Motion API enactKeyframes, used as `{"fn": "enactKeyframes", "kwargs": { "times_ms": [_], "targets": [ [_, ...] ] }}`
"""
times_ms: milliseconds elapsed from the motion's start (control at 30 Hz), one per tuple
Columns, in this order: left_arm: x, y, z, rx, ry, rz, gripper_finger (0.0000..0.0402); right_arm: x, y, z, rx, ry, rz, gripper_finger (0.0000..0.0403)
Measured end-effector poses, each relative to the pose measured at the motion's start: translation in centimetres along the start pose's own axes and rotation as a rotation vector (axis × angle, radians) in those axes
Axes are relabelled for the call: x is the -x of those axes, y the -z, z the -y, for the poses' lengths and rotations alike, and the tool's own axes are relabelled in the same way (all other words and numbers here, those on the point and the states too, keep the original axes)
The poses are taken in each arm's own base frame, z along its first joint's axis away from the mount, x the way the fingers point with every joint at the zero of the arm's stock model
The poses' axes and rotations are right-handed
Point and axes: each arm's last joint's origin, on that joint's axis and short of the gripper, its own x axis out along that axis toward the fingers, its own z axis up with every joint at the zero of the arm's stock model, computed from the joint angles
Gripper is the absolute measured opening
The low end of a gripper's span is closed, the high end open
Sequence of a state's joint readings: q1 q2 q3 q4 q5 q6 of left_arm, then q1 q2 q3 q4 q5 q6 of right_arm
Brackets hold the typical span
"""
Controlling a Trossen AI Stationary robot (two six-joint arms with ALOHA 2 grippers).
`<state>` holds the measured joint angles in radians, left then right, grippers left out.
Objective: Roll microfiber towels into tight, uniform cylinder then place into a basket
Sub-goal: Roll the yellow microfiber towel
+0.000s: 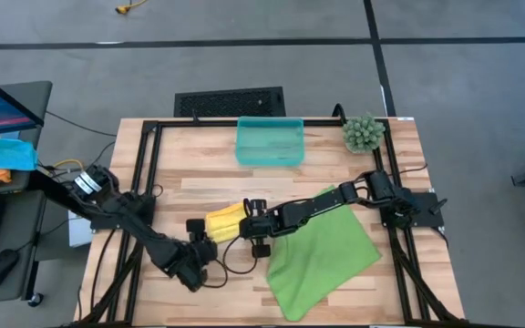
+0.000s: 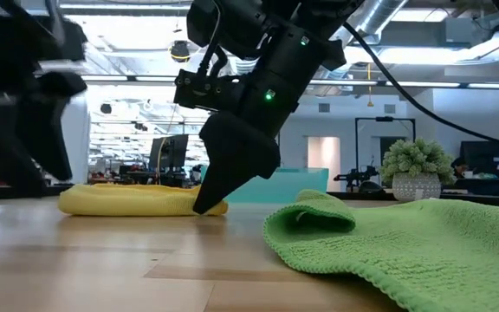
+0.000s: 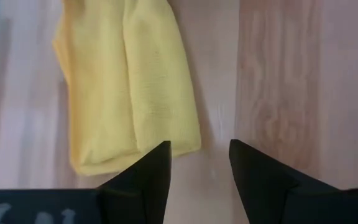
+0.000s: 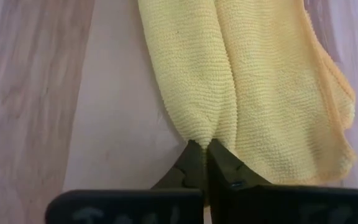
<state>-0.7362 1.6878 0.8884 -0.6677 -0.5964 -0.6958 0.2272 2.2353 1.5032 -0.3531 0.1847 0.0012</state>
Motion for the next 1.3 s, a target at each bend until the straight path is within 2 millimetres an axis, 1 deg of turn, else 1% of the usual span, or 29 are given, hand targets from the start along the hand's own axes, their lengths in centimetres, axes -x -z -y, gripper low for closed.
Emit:
{"fn": "enactKeyframes", "kwargs": {
  "times_ms": [133, 200, 300, 467, 700, 900, 967, 1100, 1200, 1300],
  "targets": [
    [1.9, -0.3, 1.1, -0.049, -0.039, 0.096, 0.0157, 0.0, 0.0, 0.0, -0.031, -0.003, 0.000, 0.0034],
    [2.6, -0.3, 1.6, -0.089, -0.061, 0.157, 0.0157, 0.0, 0.0, 0.0, -0.040, -0.005, -0.001, 0.0038],
    [2.7, -0.1, 2.1, -0.133, -0.107, 0.217, 0.0157, 0.0, 0.0, 0.0, -0.052, -0.007, -0.001, 0.0031],
    [0.5, 0.7, 2.7, -0.170, -0.167, 0.175, 0.0157, 0.1, -0.2, -0.1, -0.049, -0.010, -0.001, 0.0017],
    [-2.5, 1.3, 3.1, -0.197, -0.259, 0.122, 0.0157, 0.1, -0.3, -0.3, -0.048, -0.015, 0.004, 0.0032],
    [-3.5, 0.9, 2.5, -0.162, -0.285, 0.084, 0.0157, 0.1, -0.3, -0.3, -0.048, -0.026, 0.002, 0.0020],
    [-3.7, 0.8, 2.1, -0.141, -0.295, 0.070, 0.0157, 0.2, -0.3, -0.4, -0.046, -0.028, 0.002, 0.0020],
    [-4.7, 0.6, 1.4, -0.110, -0.253, -0.004, 0.0156, 0.3, -0.3, -1.0, -0.037, -0.040, 0.006, 0.0028],
    [-5.1, 0.9, 0.9, -0.091, -0.260, -0.014, 0.0145, 0.3, -0.3, -1.2, -0.032, -0.043, 0.007, 0.0027],
    [-5.3, 0.9, 0.7, -0.076, -0.256, -0.028, 0.0121, 0.3, -0.3, -1.3, -0.030, -0.044, 0.008, 0.0022]
  ]
}}
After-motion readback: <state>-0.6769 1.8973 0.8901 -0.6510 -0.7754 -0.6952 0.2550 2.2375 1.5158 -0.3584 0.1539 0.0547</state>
